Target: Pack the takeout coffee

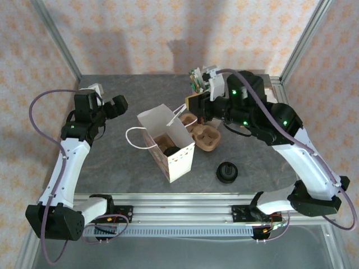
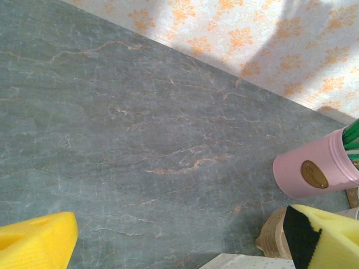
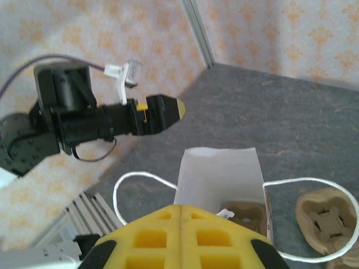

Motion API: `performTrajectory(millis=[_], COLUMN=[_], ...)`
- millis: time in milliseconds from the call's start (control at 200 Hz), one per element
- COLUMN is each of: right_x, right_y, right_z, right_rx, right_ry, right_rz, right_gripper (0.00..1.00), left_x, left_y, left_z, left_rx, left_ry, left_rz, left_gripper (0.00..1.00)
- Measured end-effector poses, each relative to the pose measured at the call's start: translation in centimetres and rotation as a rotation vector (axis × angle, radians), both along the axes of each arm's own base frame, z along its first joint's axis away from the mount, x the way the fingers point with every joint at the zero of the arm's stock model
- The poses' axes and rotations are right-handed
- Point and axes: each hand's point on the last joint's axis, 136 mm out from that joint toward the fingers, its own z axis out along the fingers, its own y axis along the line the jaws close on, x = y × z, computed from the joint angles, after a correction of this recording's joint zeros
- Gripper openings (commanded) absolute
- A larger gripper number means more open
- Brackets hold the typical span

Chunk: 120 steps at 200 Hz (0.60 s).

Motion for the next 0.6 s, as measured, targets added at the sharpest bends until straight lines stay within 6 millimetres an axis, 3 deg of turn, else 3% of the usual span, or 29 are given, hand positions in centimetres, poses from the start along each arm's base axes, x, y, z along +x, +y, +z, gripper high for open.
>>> performTrajectory(millis=[115, 395, 601], right_x=[0.4, 3.2, 4.4], right_y=[1.6, 5.7, 7.4], right_z=[-1.5, -7.7, -10.4], right_rx=[-0.074, -0.236, -0.281], right_ry=[-0.004, 0.065, 0.097], right_rz=[0.010, 0.018, 0.018], right_gripper=[0.00, 0.00, 0.00], left_x=[0.0, -0.2, -0.3], left_y=[-0.5, -2.8, -3.8], left_z=[0.1, 0.5, 0.8], left_rx=[-0.012, -0.083, -0.116], left_ry=[-0.002, -0.013, -0.022], left_rz=[-0.027, -0.144, -0.191], left_gripper=[0.94, 0.91, 0.90])
